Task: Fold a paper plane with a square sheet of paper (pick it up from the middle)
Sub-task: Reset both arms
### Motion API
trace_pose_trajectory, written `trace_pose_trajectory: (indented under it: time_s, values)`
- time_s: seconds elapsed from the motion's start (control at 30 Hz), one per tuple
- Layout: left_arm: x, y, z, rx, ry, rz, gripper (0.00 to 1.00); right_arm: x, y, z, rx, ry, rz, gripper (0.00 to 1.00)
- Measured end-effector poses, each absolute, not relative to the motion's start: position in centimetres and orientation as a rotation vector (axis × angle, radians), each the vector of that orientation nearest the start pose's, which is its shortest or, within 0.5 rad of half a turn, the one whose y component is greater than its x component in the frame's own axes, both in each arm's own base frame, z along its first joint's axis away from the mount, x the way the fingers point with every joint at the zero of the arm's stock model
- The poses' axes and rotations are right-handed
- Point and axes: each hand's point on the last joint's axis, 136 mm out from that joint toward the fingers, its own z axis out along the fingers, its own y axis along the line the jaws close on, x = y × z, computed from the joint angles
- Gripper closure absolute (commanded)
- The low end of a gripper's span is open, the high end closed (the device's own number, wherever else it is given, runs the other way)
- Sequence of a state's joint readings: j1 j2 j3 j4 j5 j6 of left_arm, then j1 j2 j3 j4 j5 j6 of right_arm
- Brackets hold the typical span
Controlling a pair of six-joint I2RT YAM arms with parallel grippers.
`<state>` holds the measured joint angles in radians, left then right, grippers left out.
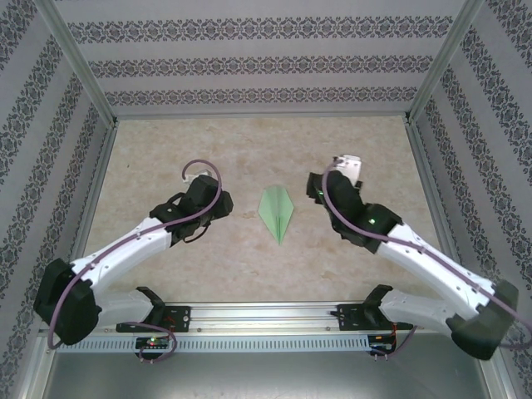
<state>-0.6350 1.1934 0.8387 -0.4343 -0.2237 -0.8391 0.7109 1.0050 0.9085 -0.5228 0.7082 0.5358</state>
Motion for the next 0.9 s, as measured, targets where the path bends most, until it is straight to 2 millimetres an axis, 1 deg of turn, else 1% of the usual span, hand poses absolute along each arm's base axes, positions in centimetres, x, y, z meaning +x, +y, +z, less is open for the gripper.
trace_pose_trajectory:
  time_s: [0.03, 0.07, 0.1, 0.13, 0.2, 0.23, 0.27, 0.3, 0.33, 0.4, 0.47, 0.57, 0.63, 0.7, 0.77, 0.87, 0.9]
  values:
    - [30.0, -16.8, 16.4, -0.352, 2.33, -0.442, 0.35, 29.7, 8.8, 24.8, 0.227, 1.998, -0.06, 0.02]
    - [30.1, -16.3, 16.8, -0.351, 2.31, -0.418, 0.31, 29.7, 7.1, 24.1, 0.247, 1.991, -0.118, 0.02]
    - [30.2, -15.8, 17.1, -0.354, 2.29, -0.389, 0.27, 29.8, 5.3, 23.1, 0.269, 1.989, -0.182, 0.02]
    - [30.3, -15.1, 17.3, -0.357, 2.268, -0.35, 0.2, 29.9, 3.6, 22.0, 0.289, 1.996, -0.242, 0.02]
    - [30.5, -13.9, 17.6, -0.35, 2.235, -0.267, 0.08, 30.0, 0.7, 19.8, 0.319, 2.017, -0.34, 0.02]
    - [30.6, -13.1, 17.6, -0.348, 2.219, -0.215, 0.06, 30.1, -0.7, 18.6, 0.335, 2.028, -0.375, 0.02]
    - [30.6, -12.4, 17.7, -0.345, 2.206, -0.165, 0.03, 30.1, -1.6, 17.5, 0.34, 2.041, -0.4, 0.02]
    - [30.7, -11.6, 17.8, -0.342, 2.192, -0.107, 0.0, 30.3, -2.5, 16.2, 0.34, 2.058, -0.419, 0.02]
    - [30.8, -10.9, 17.9, -0.344, 2.178, -0.056, 0.0, 30.4, -3.0, 15.0, 0.332, 2.077, -0.434, 0.02]
    - [31.0, -9.5, 18.3, -0.346, 2.148, 0.036, 0.0, 30.9, -3.5, 12.7, 0.303, 2.111, -0.452, 0.02]
    - [31.2, -8.0, 18.8, -0.343, 2.115, 0.135, 0.0, 31.7, -3.4, 10.6, 0.263, 2.149, -0.448, 0.02]
    - [31.4, -6.1, 19.2, -0.34, 2.081, 0.249, 0.0, 33.0, -2.7, 9.1, 0.214, 2.176, -0.409, 0.02]
    - [31.6, -4.4, 18.9, -0.354, 2.073, 0.32, 0.0, 34.2, -2.2, 8.9, 0.187, 2.16, -0.37, 0.02]
    - [31.6, -2.5, 18.2, -0.376, 2.072, 0.385, 0.0, 35.5, -1.7, 9.2, 0.161, 2.124, -0.323, 0.02]
    - [31.6, -0.8, 17.2, -0.389, 2.073, 0.443, 0.0, 36.9, -1.3, 9.6, 0.131, 2.09, -0.279, 0.03]
    - [31.4, 1.2, 15.6, -0.401, 2.08, 0.498, 0.0, 38.9, -1.0, 10.1, 0.097, 2.077, -0.21, 0.05]
    - [31.3, 1.7, 15.1, -0.406, 2.081, 0.506, 0.0, 39.2, -1.1, 10.4, 0.094, 2.065, -0.186, 0.05]
